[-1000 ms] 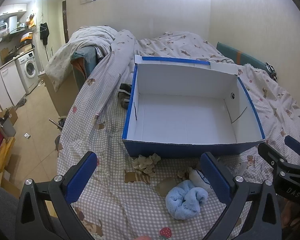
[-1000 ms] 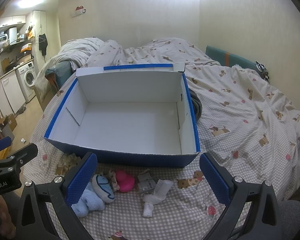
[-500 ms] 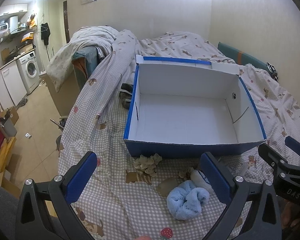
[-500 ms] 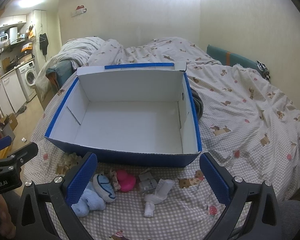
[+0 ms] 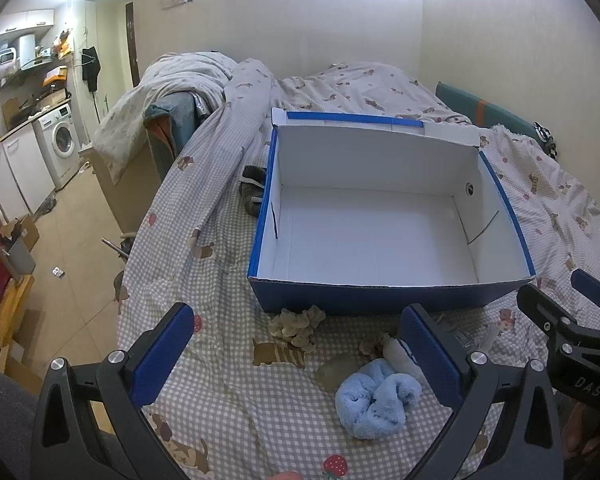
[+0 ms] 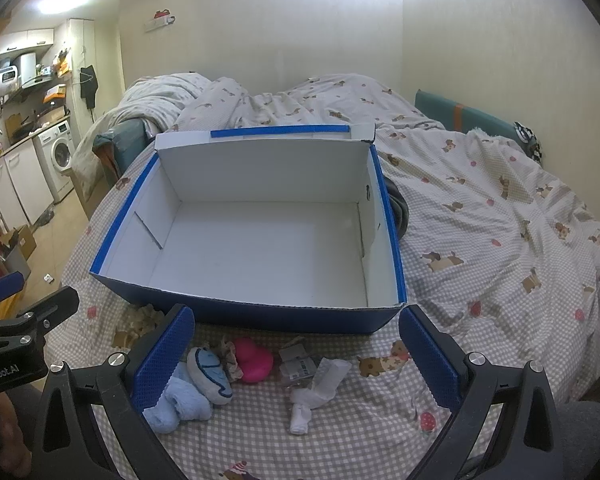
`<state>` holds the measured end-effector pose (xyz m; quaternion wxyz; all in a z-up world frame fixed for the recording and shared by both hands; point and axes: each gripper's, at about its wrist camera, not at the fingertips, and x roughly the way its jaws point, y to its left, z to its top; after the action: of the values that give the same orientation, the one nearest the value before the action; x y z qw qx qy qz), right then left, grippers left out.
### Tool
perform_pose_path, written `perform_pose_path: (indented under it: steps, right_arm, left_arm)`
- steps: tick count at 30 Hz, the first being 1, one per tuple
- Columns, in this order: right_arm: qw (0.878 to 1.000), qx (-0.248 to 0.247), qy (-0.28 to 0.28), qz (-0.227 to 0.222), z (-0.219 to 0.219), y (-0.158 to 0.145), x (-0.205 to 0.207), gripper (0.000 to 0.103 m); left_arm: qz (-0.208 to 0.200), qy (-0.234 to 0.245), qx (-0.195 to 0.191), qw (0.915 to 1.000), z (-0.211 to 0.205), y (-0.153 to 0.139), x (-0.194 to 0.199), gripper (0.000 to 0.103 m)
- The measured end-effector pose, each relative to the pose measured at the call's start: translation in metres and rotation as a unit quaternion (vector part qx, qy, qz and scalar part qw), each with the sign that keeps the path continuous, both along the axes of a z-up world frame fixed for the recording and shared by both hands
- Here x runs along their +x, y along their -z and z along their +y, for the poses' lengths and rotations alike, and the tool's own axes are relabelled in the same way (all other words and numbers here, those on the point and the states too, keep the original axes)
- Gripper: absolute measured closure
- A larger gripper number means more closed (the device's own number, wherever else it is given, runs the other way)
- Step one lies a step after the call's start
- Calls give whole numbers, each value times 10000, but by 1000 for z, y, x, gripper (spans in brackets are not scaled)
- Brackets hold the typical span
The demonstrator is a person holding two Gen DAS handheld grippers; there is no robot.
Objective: Organize soft objects
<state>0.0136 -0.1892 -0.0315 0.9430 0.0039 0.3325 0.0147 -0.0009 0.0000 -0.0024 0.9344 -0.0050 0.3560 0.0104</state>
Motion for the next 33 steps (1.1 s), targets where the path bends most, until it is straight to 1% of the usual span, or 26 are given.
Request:
perform_pose_path:
  steps: [11,17,21,25,27,31,33]
  right_arm:
    - [10000,4,11,1,0,0,0,0]
    - [9997,209,70,80,-6,-3,5,0]
    - [9992,324,196,142,-15,-4,9,0]
    - [9973,531,293,406,-27,-1,18,0]
    - [9957,603,237,655,-30,3,24,0]
    - [9883,711,45,1352,-29,20,37,0]
    - [9847,780,-121,1555,-27,24,41,0]
  left_arm:
    - [29,-5,-27,10000,2,0,3,0]
    - [85,-164,-123,9998,11,-1,8,0]
    - [303,-347,-109,9989,20,4,17,0]
    - [534,-520,-66,9972,27,11,25,0]
    - [639,-575,62,9963,28,16,27,0]
    - [1035,-438,225,9934,23,30,34,0]
    - [1318,-318,256,9904,21,39,38,0]
